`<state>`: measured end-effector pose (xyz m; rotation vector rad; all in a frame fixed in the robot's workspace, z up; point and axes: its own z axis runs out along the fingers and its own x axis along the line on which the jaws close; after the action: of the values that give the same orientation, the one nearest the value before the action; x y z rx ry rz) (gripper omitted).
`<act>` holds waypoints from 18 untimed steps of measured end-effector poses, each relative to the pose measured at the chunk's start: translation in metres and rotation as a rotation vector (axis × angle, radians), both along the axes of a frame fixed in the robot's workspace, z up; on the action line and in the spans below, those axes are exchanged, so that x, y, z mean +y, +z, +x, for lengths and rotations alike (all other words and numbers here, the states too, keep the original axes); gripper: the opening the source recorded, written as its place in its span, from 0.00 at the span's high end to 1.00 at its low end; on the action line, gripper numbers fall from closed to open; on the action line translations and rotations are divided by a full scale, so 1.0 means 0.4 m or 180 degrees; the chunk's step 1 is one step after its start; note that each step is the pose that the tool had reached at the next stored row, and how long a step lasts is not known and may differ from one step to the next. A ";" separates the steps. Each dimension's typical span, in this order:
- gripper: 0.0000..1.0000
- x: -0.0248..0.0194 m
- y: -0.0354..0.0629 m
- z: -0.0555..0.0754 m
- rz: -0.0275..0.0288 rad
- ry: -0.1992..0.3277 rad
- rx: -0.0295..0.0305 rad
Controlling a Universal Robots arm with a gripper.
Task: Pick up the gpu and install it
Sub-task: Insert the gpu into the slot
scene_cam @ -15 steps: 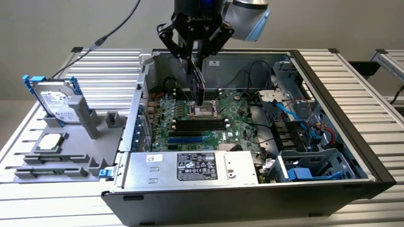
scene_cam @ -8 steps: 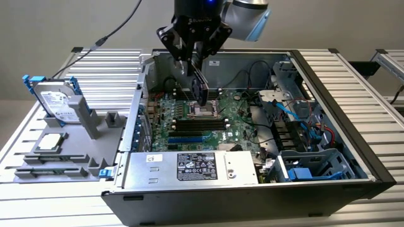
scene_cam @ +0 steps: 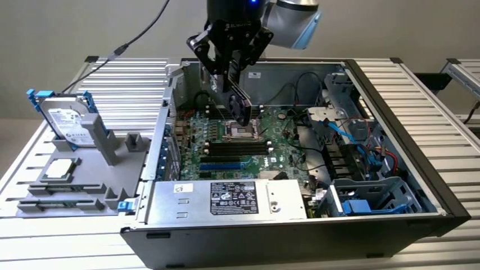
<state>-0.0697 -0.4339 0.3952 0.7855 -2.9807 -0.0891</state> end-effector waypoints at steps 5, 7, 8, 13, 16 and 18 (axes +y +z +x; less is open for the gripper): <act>0.73 0.000 -0.001 0.000 0.0000 0.0286 0.0000; 0.73 0.000 -0.002 0.000 0.0000 0.0401 0.0000; 0.73 0.000 -0.002 0.000 0.0000 0.0463 0.0000; 0.73 0.000 -0.003 0.000 0.0000 0.0751 0.0000; 0.73 0.000 -0.004 0.000 0.0000 0.0926 0.0000; 0.73 0.000 -0.004 0.000 0.0000 0.1041 0.0000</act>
<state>-0.0697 -0.4338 0.3934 1.2569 -2.8056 -0.0733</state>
